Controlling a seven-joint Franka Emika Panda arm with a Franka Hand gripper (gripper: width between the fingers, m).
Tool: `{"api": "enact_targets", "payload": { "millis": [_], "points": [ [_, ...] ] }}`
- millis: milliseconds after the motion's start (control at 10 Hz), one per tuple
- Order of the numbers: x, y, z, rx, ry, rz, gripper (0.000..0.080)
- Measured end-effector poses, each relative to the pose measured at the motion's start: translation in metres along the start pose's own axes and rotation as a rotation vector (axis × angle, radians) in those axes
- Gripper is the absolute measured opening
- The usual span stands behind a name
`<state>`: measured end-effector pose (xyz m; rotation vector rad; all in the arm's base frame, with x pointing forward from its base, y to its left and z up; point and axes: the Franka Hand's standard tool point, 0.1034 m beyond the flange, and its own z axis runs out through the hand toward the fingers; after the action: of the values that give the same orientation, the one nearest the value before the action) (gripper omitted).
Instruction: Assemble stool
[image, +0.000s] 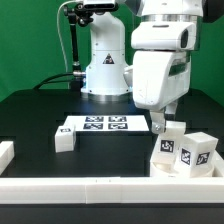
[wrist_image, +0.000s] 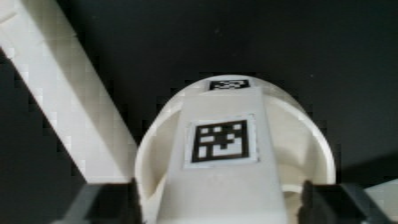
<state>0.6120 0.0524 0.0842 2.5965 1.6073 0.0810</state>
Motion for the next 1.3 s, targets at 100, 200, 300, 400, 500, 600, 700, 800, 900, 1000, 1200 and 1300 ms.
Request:
{"api": "enact_targets", "payload": {
  "millis": [100, 200, 300, 400, 500, 600, 700, 800, 900, 1000, 1200, 1300],
  "points": [
    [-0.0001, 0.0001, 0.0000, 0.000, 0.000, 0.000, 0.0340],
    [-0.0001, 0.0001, -0.0001, 0.000, 0.000, 0.000, 0.0340],
    [-0.0002, 0.0002, -0.0001, 0.000, 0.000, 0.001, 0.0340],
    [-0.0003, 0.0002, -0.0001, 0.000, 0.000, 0.028, 0.0340],
    [-0.0003, 0.0002, -0.0001, 0.000, 0.000, 0.051, 0.0340],
    [-0.0003, 0.0002, 0.0000, 0.000, 0.000, 0.139, 0.0340],
    [-0.0004, 0.0001, 0.0001, 0.000, 0.000, 0.203, 0.0340],
    [-0.0003, 0.0001, 0.0001, 0.001, 0.000, 0.254, 0.0340],
    [-0.0010, -0.0002, 0.0006, -0.003, 0.004, 0.342, 0.0340],
    [-0.0024, -0.0009, 0.0008, -0.014, 0.015, 0.418, 0.0340],
    [-0.0025, -0.0012, 0.0013, -0.026, 0.034, 0.613, 0.0340],
    [-0.0017, -0.0009, 0.0015, -0.035, 0.052, 0.683, 0.0340]
  ]
}}
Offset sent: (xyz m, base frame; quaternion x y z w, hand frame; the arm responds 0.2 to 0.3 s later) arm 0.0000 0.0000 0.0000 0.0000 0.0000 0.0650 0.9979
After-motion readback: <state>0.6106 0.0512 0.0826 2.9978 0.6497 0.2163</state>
